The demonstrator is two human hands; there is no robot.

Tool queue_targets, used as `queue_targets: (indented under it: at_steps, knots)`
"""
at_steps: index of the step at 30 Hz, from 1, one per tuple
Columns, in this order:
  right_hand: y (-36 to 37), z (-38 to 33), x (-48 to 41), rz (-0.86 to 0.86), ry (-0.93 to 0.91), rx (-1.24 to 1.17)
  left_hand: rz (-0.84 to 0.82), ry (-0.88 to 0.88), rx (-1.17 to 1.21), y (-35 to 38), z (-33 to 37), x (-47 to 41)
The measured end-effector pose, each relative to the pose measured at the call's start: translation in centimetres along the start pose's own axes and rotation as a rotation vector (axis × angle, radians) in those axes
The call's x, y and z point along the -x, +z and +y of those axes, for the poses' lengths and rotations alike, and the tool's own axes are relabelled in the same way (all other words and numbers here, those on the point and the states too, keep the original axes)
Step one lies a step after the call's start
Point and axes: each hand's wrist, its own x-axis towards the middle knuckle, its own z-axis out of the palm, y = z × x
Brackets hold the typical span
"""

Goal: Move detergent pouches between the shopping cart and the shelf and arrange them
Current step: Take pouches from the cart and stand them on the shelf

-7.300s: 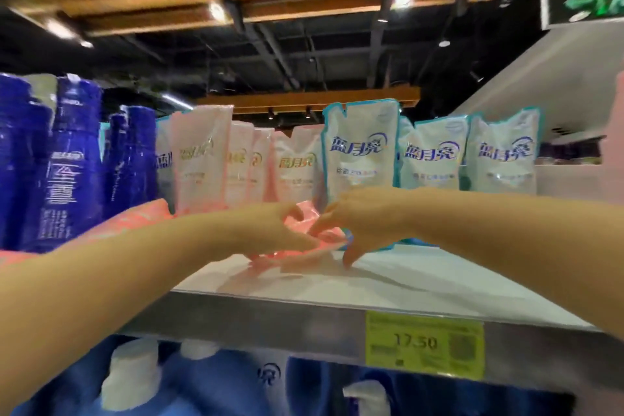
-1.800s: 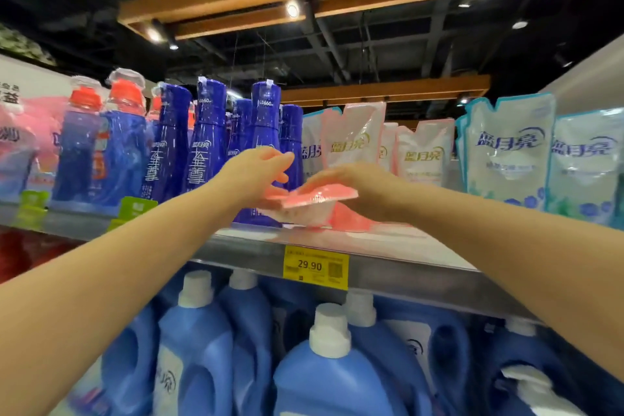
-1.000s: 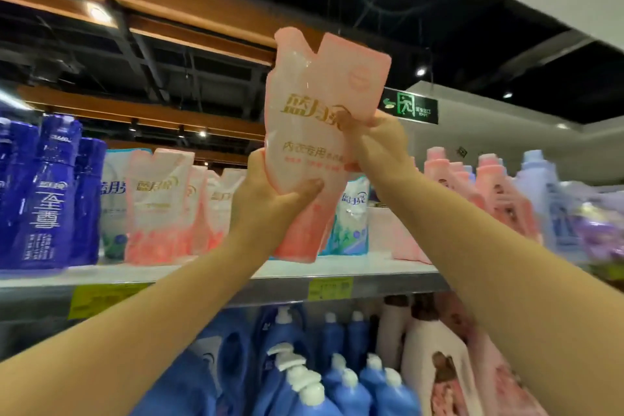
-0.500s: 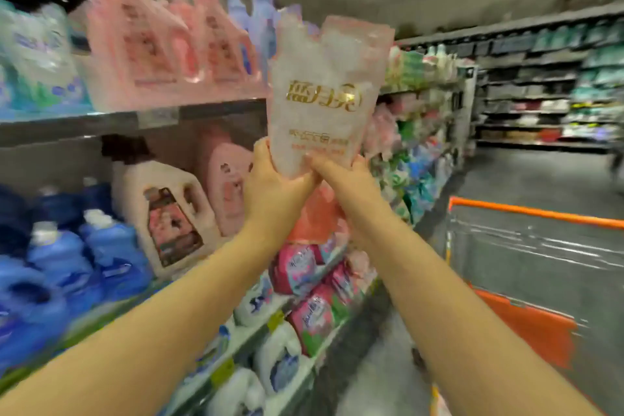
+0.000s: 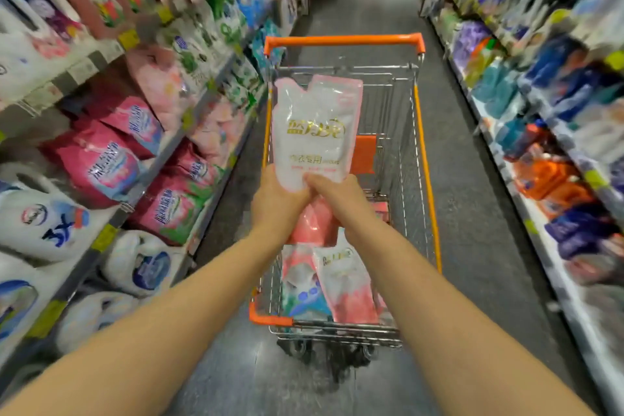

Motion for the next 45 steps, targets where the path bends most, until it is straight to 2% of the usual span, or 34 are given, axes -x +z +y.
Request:
queue_targets:
  at_steps: [5, 7, 13, 16, 19, 23, 26, 29, 34, 40, 45]
  knots:
    - [-3.5, 8.3, -1.8, 0.103, 0.233, 0.037, -0.222, -0.146, -0.01, 7.2, -6.0, 1.0]
    - [-3.9, 10.7, -2.3, 0.115, 0.308, 0.024, -0.259, -0.189, -0.02, 9.0, -8.5, 1.0]
    - [-2.7, 16.8, -1.5, 0.002, 0.443, 0.025, -0.421, -0.283, -0.208, 10.7, -15.4, 1.2]
    - [-2.1, 18.0, -1.7, -0.071, 0.522, 0.211, -0.471, -0.359, -0.169, 10.2, -17.5, 0.7]
    - [-2.0, 18.6, -1.8, -0.157, 0.564, 0.414, -0.633, -0.4, -0.409, 9.9, -18.2, 0.3]
    - [-1.1, 19.2, -1.6, -0.246, 0.551, 0.625, -0.862, -0.324, -0.719, 9.8, -17.6, 0.9]
    - [-0.5, 19.2, -1.9, -0.314, 0.567, 0.79, -0.883, -0.286, -0.719, 9.5, -17.7, 1.1]
    - [-0.2, 18.8, -1.9, -0.289, 0.556, 0.828, -0.803, -0.28, -0.704, 8.2, -16.9, 0.9]
    - [1.1, 15.5, -1.6, -0.227, 0.38, 0.796, -0.66, -0.226, -0.672, 5.2, -14.3, -0.2]
    - [5.8, 7.1, 0.0, -0.199, 0.04, 0.758, -0.252, -0.125, -0.44, -2.0, -8.5, -0.8]
    - [12.9, -1.2, 3.7, -0.256, -0.302, 0.658, 0.111, -0.002, -0.289, -12.6, -3.9, -0.6]
